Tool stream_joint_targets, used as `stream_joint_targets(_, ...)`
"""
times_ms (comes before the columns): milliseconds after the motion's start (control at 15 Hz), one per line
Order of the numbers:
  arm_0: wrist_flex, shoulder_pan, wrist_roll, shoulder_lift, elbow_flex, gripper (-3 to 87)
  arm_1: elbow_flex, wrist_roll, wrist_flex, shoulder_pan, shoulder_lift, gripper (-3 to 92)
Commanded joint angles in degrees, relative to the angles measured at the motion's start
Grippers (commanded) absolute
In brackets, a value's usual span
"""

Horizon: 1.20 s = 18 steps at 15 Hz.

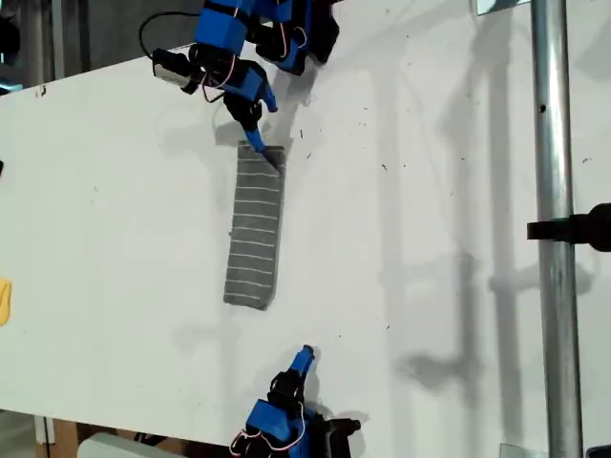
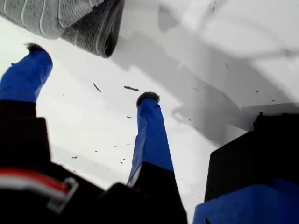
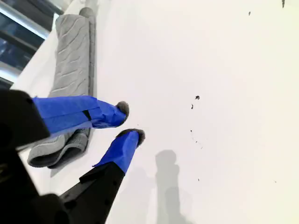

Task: Grasp corners of a towel and fold twice.

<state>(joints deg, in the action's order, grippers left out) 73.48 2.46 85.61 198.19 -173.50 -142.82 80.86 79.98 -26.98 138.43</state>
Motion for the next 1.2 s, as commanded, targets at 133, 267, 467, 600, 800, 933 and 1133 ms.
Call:
stream_joint_targets(133, 0.5, 0.1, 0.9, 0.4, 0.5, 4.4, 8.7, -4.3, -18.2, -1.7, -27.2, 38.3)
stream_joint_targets(267, 1.1, 0.2, 1.2, 0.4, 0.8, 4.3, 21.6, -4.6, -19.5, 1.3, -44.6, 39.5)
stream_joint_targets(467, 1.2, 0.1, 1.2, 0.4, 0.9, 4.5, 36.7, -6.5, -20.1, 4.0, -58.8, 38.2)
stream_joint_targets(600, 1.3, 0.6, 1.5, 0.4, 1.0, 4.5, 38.2, -9.1, -20.2, 3.1, -60.0, 19.0)
stream_joint_targets(800, 1.4, 0.5, 1.5, 0.4, 1.0, 4.5, 36.4, -11.7, -16.8, 2.7, -58.4, -0.2)
stream_joint_targets(933, 1.4, 0.3, 1.1, 0.4, 1.0, 4.6, 30.1, -10.1, -11.3, 4.7, -48.5, -0.2)
stream_joint_targets(1133, 0.9, -0.1, -0.4, 0.5, 1.2, 4.6, 25.5, -2.2, 9.9, 12.0, -27.1, -0.2)
